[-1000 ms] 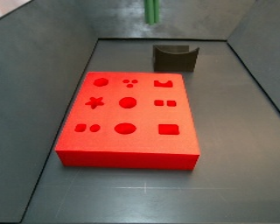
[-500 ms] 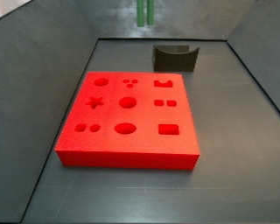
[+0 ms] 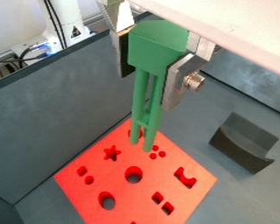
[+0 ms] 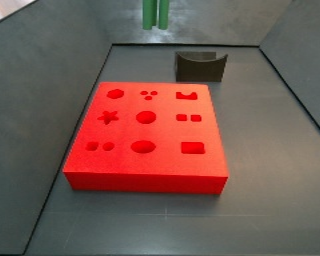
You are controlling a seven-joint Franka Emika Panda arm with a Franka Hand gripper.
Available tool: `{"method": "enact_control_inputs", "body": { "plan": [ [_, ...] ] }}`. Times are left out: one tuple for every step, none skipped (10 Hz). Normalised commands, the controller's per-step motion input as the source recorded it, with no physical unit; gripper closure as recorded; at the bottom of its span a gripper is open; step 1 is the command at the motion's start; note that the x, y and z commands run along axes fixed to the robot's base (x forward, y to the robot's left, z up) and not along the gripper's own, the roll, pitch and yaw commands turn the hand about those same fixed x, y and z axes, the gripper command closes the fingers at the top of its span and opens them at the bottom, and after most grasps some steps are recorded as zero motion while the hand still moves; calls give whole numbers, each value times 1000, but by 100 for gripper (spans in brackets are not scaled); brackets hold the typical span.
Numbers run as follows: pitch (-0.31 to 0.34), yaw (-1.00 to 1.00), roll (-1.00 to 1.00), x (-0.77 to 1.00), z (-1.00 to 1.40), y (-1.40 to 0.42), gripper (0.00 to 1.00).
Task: Pick up the 3 prong object. Move up. Move to above the board. Insert the 3 prong object.
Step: Insert the 3 prong object.
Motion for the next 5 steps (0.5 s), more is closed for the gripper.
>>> {"method": "enact_control_inputs", "body": {
  "plan": [
    [0, 6, 0, 0, 0, 0, 100],
    [0, 20, 0, 0, 0, 0, 100],
    [0, 0, 0, -37, 0, 0, 100],
    [0, 0, 0, -17, 0, 0, 100],
    [0, 0, 0, -26, 0, 0, 100]
  ]
}}
